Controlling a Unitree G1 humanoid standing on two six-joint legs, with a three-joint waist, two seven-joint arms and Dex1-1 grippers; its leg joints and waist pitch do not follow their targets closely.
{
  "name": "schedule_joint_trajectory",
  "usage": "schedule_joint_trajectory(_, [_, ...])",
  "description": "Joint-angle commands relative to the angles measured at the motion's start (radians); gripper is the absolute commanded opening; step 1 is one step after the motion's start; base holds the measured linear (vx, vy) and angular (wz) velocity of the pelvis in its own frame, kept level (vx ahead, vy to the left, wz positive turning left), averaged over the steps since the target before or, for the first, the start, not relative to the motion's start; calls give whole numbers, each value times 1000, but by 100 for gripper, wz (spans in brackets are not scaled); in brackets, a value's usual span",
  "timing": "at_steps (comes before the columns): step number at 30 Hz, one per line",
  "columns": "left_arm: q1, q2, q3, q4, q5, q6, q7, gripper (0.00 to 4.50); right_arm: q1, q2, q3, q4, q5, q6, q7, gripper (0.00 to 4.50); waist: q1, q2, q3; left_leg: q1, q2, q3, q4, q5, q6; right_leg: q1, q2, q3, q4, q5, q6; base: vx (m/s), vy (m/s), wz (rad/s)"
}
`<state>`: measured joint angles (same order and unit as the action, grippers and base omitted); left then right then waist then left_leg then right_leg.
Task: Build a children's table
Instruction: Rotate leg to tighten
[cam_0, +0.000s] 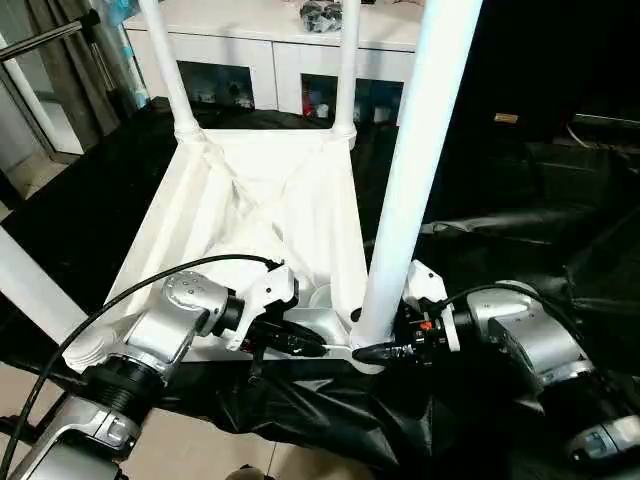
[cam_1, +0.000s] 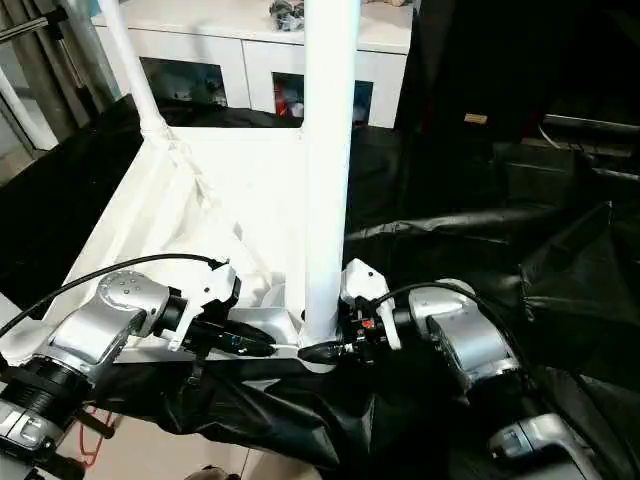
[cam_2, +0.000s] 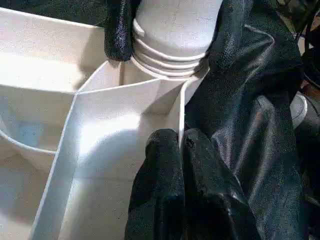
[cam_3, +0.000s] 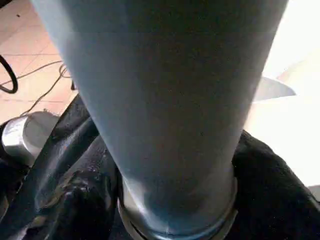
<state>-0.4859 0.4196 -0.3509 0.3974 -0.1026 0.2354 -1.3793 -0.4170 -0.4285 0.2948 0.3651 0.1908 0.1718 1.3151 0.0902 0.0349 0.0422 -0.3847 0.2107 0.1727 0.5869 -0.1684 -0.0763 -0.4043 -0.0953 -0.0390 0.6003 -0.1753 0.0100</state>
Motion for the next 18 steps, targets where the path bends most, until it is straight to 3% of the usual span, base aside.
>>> schedule_joint_trajectory(1, [-11,-25,13,-13,-26,-17,19,0,10,25,-16,4,3,-6,-50,268,-6,4,-64,21,11,7,-73,-265,24,45,-25,18,-59,-143,-256,0,0,0])
schedule_joint_trajectory(3, [-12,-30,20,-7,-26,-21,34,0,9,34,-23,15,-1,-9,-72,267,-7,6,-64,22,10,6,-74,-277,21,45,-25,18,-60,-159,-253,0,0,0])
schedule_joint_trajectory(5, [-27,-66,51,33,-7,-29,143,0,-15,98,-58,97,-51,-38,-264,267,-12,5,-62,21,10,7,-74,-297,14,40,-26,19,-62,-191,-248,0,0,0])
schedule_joint_trajectory(8, [-43,-91,69,67,19,-33,231,0,-39,152,-91,164,-78,-29,-425,267,-38,-1,-55,17,1,-4,-83,-355,-32,44,-31,14,-77,-368,-184,0,0,0])
schedule_joint_trajectory(11, [-62,-144,89,96,35,-14,344,0,-59,228,-133,240,-80,-8,-596,266,-52,-6,-56,17,3,-4,-82,-360,-23,38,-30,16,-81,-367,-178,0,0,0])
schedule_joint_trajectory(14, [-73,-209,100,104,49,10,457,0,-70,312,-151,285,-88,-7,-737,266,-55,-8,-55,19,2,-1,-82,-357,-17,34,-29,18,-85,-376,-178,0,0,0])
schedule_joint_trajectory(18, [-78,-277,82,112,72,0,522,0,-96,388,-125,328,-136,-43,-820,266,-52,-2,-54,23,1,-1,-83,-358,-15,32,-30,18,-91,-404,-160,0,0,0])
